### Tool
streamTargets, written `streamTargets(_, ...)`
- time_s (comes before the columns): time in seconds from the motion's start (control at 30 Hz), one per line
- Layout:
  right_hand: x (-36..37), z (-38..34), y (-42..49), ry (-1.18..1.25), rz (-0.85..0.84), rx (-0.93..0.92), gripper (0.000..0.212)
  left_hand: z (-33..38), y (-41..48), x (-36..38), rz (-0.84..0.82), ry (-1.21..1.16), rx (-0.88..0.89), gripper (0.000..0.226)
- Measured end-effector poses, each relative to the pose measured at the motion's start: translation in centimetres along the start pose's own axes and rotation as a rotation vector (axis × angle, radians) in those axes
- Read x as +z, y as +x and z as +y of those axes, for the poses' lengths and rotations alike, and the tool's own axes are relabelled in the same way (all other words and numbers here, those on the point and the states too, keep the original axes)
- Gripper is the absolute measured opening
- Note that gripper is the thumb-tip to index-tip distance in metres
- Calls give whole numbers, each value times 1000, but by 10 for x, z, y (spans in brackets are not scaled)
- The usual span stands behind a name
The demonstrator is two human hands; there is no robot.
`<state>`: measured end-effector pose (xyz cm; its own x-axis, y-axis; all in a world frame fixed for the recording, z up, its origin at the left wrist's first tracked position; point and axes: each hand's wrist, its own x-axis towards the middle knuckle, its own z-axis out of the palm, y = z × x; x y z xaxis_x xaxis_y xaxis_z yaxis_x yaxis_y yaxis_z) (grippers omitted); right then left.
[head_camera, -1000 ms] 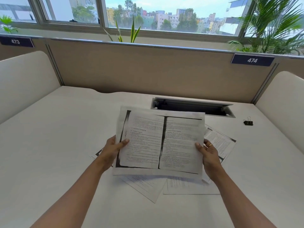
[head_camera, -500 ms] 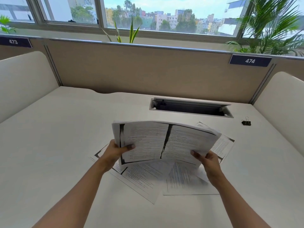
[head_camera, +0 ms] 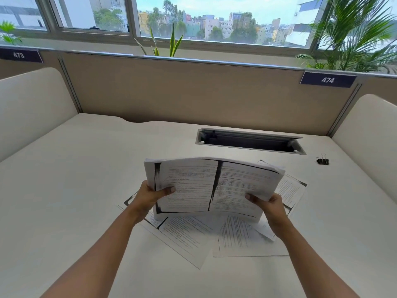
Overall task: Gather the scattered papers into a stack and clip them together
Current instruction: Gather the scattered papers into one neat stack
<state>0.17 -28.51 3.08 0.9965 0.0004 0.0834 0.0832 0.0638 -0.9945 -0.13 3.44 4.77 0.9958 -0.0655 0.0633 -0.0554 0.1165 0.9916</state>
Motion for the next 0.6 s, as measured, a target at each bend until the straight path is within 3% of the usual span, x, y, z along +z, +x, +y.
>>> streamTargets(0.1, 2, -1, 0, -17, 7, 6, 66, -1, 0, 1, 34, 1, -8, 50)
streamTargets(0.2, 3, 0, -1, -19, 3, 24, 75, -1, 3, 2, 95, 8, -48, 19)
streamTargets(0.27, 2, 5, -2, -23, 7, 44, 79, -1, 2, 3, 99, -1, -62, 18)
streamTargets(0.33, 2, 12, -5, -32, 14, 70, 79, -2, 1, 3, 97, 1, -65, 39)
streamTargets(0.57, 3, 21, -9, -24, 39, 114, 67, -13, -6, 8, 160, 117, -165, 9)
streamTargets(0.6, 3, 21, -9, -10, 49, 115, 67, -13, -6, 6, 167, 128, -193, 15)
